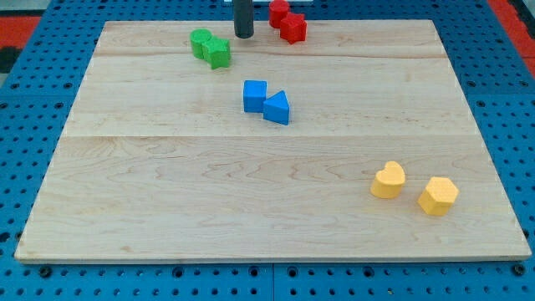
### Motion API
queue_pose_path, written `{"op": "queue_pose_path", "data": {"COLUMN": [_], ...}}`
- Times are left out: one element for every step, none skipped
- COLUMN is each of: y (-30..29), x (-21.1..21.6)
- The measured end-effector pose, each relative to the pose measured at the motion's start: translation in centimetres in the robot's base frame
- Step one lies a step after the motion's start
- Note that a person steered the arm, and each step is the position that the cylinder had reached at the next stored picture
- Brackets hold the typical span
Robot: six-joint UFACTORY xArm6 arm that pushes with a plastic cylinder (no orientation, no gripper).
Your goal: Place your arm at the top left of the green circle
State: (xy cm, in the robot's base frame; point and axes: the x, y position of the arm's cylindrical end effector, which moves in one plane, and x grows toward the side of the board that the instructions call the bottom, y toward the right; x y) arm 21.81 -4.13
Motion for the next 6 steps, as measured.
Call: {"op": "queue_pose_path", "data": {"y": [0.0, 0.4, 1.0, 2.3, 0.6, -1.5], "x": [0.0, 0.3, 1.1, 1.5, -0.9, -2.4]}}
